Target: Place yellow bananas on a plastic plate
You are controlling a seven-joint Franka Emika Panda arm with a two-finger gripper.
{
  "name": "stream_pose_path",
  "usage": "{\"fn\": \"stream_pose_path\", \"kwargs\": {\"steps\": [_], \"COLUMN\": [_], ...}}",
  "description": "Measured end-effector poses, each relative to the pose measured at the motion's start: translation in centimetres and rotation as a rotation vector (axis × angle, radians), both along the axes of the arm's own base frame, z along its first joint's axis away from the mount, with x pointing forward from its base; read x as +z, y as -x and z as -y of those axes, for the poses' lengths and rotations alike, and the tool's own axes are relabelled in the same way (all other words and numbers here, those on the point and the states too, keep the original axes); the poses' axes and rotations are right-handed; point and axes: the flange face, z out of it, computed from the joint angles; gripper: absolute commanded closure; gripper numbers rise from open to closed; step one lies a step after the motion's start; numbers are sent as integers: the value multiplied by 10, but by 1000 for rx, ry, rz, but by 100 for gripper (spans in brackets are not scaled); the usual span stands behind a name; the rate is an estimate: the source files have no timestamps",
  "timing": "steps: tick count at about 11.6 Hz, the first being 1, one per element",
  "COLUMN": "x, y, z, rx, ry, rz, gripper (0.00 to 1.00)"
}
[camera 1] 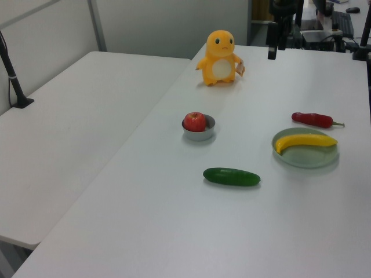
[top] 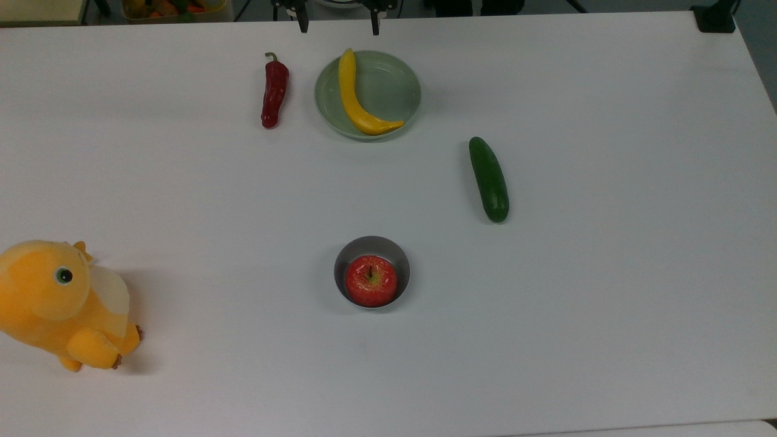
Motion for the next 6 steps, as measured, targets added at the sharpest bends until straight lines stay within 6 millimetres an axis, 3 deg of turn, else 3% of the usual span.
{"fn": "stream_pose_path", "kwargs": {"steps": [6], "x": [6], "y": [-11], "z": [23], "rx": [110], "ry": [8], "rz": [88], "gripper": [0]}}
